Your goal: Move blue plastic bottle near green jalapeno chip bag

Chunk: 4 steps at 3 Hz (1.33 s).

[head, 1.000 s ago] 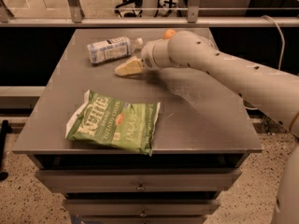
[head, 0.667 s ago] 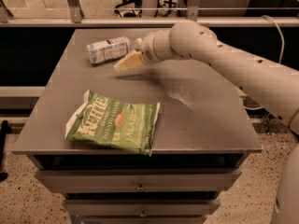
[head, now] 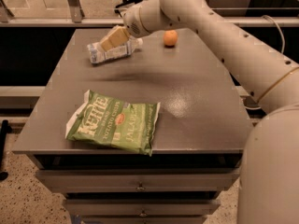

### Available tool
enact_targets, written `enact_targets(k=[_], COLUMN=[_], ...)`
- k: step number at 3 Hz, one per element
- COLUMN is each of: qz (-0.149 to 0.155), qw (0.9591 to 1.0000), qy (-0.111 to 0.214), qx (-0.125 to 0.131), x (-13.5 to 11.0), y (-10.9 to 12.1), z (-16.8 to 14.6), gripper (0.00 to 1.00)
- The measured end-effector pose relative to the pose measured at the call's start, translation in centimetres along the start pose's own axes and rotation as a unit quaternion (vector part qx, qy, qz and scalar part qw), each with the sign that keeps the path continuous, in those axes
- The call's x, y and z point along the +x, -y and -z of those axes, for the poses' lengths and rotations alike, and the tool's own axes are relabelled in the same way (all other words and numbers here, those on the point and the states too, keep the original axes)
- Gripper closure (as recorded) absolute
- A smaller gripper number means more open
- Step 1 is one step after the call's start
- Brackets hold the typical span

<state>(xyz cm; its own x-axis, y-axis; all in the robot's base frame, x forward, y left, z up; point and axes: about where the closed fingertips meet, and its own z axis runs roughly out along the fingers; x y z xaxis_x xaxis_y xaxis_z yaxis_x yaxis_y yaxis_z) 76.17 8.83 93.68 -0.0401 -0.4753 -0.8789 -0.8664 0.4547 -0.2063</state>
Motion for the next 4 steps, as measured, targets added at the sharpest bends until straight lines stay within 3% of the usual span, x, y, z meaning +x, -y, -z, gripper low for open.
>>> enact_targets(k=[1,2,3,4], qz=[0.029,0.071,0.120,0.157], qw=[0.9980,0.9892,0.9721,0.9551], qy=[-0.033,-0.096,-0.170,-0.221], qx=[-0.046,-0.084,-0.107,-0.119], x=[0.1,1.7,3.6,4.5], y=[-0.2,-0.7,-1.0,-1.0], z=[-2.1,-3.5,-3.9,-3.9], gripper=[0.00,0.00,0.00,0.00])
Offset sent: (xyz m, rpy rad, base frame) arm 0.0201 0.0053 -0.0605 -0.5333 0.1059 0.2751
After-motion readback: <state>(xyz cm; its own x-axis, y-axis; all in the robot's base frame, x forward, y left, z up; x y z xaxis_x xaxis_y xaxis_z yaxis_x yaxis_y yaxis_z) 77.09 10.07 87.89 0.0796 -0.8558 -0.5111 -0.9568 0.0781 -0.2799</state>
